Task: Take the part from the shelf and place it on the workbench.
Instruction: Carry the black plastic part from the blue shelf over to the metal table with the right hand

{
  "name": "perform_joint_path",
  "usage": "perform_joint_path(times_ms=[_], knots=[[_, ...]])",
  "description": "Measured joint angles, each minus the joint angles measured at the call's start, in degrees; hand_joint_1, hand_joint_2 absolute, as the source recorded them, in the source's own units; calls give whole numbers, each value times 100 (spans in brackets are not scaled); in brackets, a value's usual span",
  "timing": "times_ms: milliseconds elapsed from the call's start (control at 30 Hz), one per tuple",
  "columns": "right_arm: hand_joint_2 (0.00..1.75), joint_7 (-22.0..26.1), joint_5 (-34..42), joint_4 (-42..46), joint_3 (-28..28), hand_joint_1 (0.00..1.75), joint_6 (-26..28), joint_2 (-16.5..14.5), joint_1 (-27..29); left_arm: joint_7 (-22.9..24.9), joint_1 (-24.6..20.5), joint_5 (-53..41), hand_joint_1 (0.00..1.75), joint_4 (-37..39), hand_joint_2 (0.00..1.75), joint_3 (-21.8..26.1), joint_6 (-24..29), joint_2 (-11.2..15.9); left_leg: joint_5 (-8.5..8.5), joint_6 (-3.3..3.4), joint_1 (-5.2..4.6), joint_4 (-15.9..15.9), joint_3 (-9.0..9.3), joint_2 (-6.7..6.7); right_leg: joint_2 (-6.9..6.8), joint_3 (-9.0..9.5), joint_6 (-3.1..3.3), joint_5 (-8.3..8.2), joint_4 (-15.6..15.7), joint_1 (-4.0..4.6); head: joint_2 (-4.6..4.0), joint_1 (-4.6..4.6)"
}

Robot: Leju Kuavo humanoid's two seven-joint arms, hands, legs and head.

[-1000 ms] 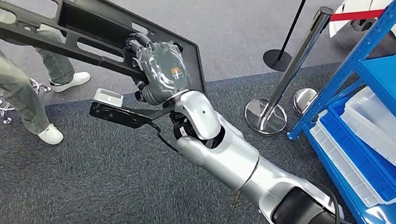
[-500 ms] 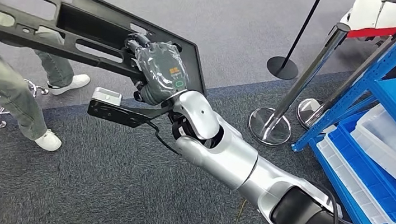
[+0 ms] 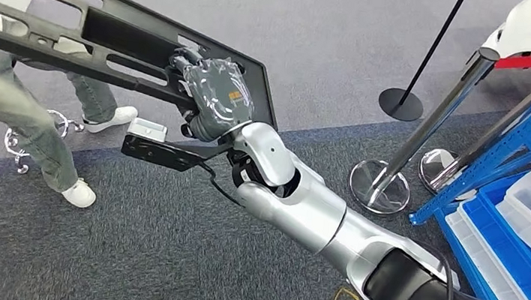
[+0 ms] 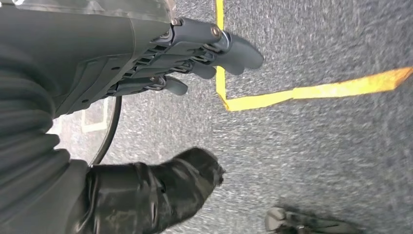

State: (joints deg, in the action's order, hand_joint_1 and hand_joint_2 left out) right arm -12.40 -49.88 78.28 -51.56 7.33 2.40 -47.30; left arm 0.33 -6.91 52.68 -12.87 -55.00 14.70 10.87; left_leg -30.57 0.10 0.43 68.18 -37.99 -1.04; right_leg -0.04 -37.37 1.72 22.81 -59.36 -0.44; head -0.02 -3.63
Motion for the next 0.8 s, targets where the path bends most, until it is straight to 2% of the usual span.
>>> perform_joint_path(times_ms=[67, 100, 133, 167, 200, 233, 300, 367, 400, 467, 533, 567, 600, 633, 667, 733, 800], knots=[[175, 0, 0, 5, 0, 175, -6, 0, -2, -2, -1, 1, 0, 0, 175, 0, 3, -2, -159, -45, 24, 496, -371, 39, -70, 19, 14, 34, -4, 6, 0, 2], [175, -1, 0, 5, 0, 175, -9, 0, 1, -3, 7, 1, 0, 0, 175, -1, 3, -4, -110, -52, 27, 504, -439, 51, -101, 32, 14, 52, -7, 8, 0, 2], [175, -1, 0, 5, 0, 175, -11, 0, 2, -7, 15, 5, 0, 0, 175, -1, -3, -7, 41, -48, 27, 314, -398, 67, -132, 49, 12, 70, -9, 11, 0, 3], [175, -1, 1, 5, 0, 175, -12, 0, 1, -23, 21, 15, 0, 0, 175, -1, -17, -6, 264, -29, 23, -40, -259, 110, -164, 73, 6, 87, -11, 14, 0, 3], [175, -1, 1, 7, 0, 175, -13, 0, -2, -46, 20, 31, 0, 0, 175, -1, -39, -2, 449, -6, 3, -422, -100, 199, -199, 99, -3, 102, -11, 19, 0, 2], [175, -1, 1, 8, 0, 175, -14, 2, -8, -71, 12, 50, 0, 0, 175, 1, -62, 2, 541, 20, -23, -729, 26, 282, -235, 120, -17, 114, -10, 25, 0, 1], [175, -2, 2, 14, 0, 175, -20, 6, -16, -104, -11, 75, 0, 0, 175, 3, -91, 8, 573, 69, -77, -976, 129, 377, -307, 144, -75, 139, -5, 34, 0, -1], [175, -5, 2, 26, 1, 175, -29, 10, -20, -113, -12, 81, 0, 0, 175, 5, -93, 13, 630, 127, -76, -1005, 162, 292, -376, 163, -153, 173, 2, 38, 0, -4], [175, -8, 1, 33, 1, 175, -33, 18, -22, -121, -3, 83, 0, 0, 175, 5, -91, 15, 674, 154, -64, -1040, 190, 240, -348, 168, -187, 215, -34, 31, 0, -10], [175, -12, 1, 49, 3, 175, -38, 43, -35, -142, 3, 88, 0, 0, 175, 5, -86, 18, 720, 201, -36, -1100, 238, 149, -190, 40, -228, 450, -386, 18, 0, -21], [175, -16, 0, 54, 5, 175, -45, 77, -34, -167, -1, 92, 0, 0, 175, 5, -81, 18, 720, 228, -44, -1099, 242, 49, -45, -284, -234, 811, -1105, 11, 0, -27], [175, -24, 0, 54, 5, 175, -50, 93, -25, -175, 0, 94, 0, 0, 175, 5, -80, 18, 716, 239, -47, -1091, 239, -9, -21, -440, -238, 923, -1419, 11, 0, -28], [175, -34, 0, 54, 5, 175, -55, 110, -16, -180, 2, 95, 0, 0, 175, 5, -80, 18, 711, 242, -49, -1079, 236, -72, -9, -520, -241, 936, -1567, 9, 0, -28], [175, -42, 0, 54, 5, 175, -57, 124, -10, -182, 6, 95, 0, 0, 175, 6, -80, 18, 703, 240, -48, -1060, 233, -140, 1, -492, -241, 836, -1495, 4, 0, -30], [175, -49, 0, 54, 5, 175, -59, 135, -9, -185, 9, 96, 0, 0, 175, 7, -80, 16, 689, 230, -45, -1034, 232, -207, 25, -363, -238, 654, -1220, -5, 0, -30], [175, -52, -1, 63, 5, 175, -58, 147, -17, -193, 8, 98, 0, 0, 175, 8, -80, 10, 645, 185, -41, -953, 206, -334, 209, -5, -224, 341, -478, -32, 0, -27], [175, -54, -2, 81, 7, 175, -58, 151, -23, -199, 1, 105, 0, 0, 175, 8, -78, 8, 621, 129, -28, -890, 148, -433, 349, 168, -204, 271, -132, -36, 0, -28]])
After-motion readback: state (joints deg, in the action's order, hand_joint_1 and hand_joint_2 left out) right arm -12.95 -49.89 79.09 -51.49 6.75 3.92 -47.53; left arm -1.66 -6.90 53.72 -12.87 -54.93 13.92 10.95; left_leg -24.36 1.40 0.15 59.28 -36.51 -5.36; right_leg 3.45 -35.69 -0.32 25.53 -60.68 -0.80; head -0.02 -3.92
